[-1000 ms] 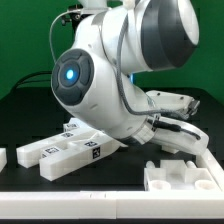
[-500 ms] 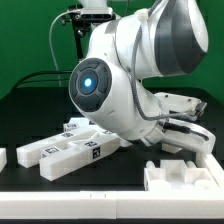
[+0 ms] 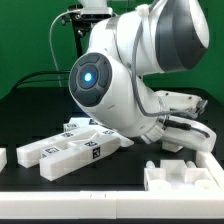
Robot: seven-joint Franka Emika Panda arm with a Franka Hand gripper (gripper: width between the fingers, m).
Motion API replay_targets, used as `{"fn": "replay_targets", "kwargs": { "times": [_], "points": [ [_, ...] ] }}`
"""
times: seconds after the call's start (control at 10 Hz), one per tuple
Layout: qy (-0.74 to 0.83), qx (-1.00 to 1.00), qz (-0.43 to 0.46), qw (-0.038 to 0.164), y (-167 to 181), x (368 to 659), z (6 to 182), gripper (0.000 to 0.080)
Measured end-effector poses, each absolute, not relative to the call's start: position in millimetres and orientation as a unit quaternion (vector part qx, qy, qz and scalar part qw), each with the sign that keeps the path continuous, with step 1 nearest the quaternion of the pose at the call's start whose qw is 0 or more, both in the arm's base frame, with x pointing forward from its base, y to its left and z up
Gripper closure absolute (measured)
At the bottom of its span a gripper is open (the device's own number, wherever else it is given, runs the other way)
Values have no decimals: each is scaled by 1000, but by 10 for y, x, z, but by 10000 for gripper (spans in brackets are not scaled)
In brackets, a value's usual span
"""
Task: Assemble chair
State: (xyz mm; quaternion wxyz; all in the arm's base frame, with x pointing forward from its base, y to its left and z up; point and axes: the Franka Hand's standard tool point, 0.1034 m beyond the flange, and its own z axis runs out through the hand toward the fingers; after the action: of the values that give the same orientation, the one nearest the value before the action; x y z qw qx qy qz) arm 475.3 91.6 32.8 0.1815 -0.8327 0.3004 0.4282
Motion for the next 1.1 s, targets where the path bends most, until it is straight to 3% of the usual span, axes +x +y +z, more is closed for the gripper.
{"fn": "replay_targets", "kwargs": {
  "times": [0.2, 0.4, 0.5, 0.9, 1.1],
  "points": [
    [297, -858, 374, 189, 603, 5076, 746, 515],
    [289, -890, 307, 172, 453, 5344, 1031, 515],
    [289, -905, 266, 165, 446, 5440, 1114, 515],
    [302, -934, 134, 136, 469, 5576, 996, 515],
    [263, -955, 79, 115, 400, 6016, 1277, 515]
  ]
}}
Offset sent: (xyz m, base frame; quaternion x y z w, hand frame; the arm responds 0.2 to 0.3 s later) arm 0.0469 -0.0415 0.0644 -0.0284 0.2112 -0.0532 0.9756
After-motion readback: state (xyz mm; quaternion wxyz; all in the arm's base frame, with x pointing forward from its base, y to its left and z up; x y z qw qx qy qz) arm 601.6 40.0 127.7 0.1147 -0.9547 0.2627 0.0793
